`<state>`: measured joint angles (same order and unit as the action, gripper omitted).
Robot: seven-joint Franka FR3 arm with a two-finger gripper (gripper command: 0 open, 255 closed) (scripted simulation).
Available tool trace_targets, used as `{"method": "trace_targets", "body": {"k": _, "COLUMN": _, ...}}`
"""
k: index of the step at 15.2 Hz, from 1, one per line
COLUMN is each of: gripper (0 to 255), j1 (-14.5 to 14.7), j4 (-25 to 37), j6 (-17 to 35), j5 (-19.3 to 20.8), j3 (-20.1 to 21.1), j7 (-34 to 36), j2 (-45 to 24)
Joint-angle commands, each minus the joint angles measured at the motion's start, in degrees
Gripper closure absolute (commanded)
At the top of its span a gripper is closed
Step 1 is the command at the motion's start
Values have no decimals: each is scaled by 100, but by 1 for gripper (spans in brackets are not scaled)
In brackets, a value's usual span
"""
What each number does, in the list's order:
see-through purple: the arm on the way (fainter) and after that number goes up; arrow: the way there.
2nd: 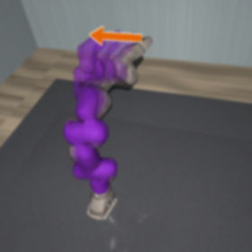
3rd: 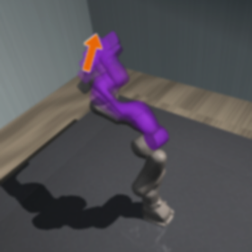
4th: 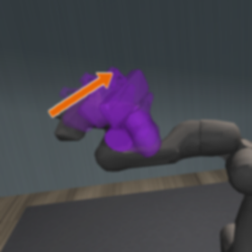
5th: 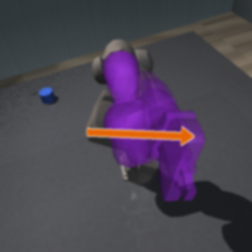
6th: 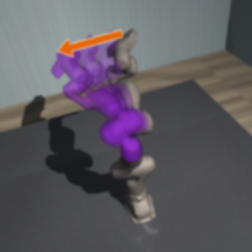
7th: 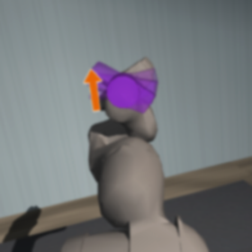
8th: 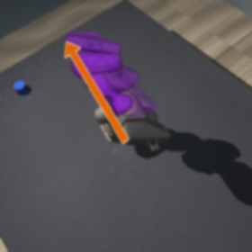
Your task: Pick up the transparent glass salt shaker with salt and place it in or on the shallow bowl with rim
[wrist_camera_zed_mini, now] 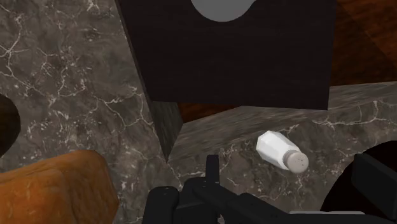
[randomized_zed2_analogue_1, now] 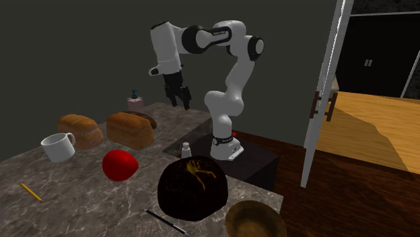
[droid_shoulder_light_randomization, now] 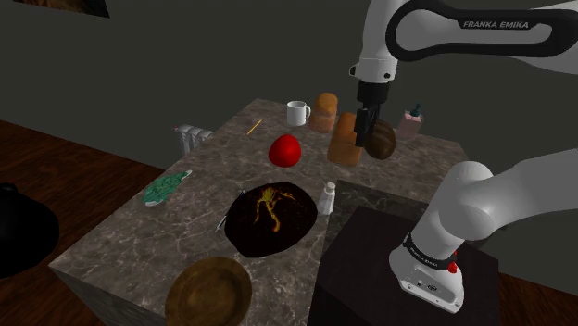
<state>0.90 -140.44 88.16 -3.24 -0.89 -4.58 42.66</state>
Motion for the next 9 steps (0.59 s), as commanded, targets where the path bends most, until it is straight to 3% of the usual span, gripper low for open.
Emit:
{"method": "trace_targets", "body": {"k": 1, "gripper": 0, "j1": 0, "j4": 0, "j6": 0, "j5": 0, "j3": 0, "j7": 0, "j2": 0}}
{"method": "trace_targets", "body": {"k": 9, "gripper": 0, "j1": 115, "j4": -1142, "j6": 1840, "j5": -542, "j3": 776, "j7": 1113, "j2": -264}}
